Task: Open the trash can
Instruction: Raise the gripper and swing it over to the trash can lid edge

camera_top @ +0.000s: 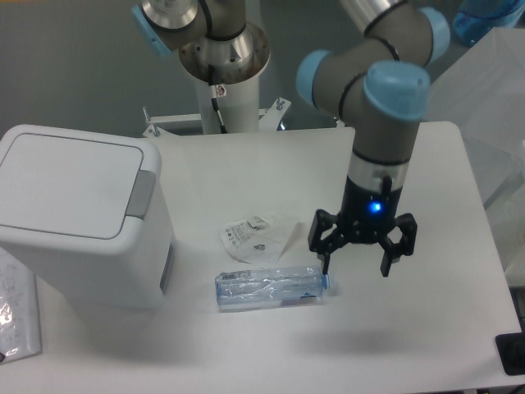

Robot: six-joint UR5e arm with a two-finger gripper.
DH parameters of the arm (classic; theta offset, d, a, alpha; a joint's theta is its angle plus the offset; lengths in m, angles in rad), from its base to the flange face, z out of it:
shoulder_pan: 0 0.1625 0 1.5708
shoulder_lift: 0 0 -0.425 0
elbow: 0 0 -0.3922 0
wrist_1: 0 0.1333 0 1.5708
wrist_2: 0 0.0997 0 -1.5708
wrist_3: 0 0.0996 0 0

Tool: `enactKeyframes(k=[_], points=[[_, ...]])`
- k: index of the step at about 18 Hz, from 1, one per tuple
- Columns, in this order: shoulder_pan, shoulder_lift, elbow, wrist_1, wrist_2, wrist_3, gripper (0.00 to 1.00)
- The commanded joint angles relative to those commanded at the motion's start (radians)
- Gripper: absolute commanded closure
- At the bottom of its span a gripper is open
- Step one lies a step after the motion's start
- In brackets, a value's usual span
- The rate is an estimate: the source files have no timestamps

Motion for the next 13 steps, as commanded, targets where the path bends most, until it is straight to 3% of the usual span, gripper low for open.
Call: enactKeyframes(k=[6, 11, 13], points=[[-0.023, 0.117, -0.055, -0.002, -0.160, -0.066, 0.00], [-0.078, 0.252, -0.244, 0.003, -0.198, -0.049, 0.00], [-0.097, 0.275, -0.297, 0.003, -0.194, -0.046, 0.00]])
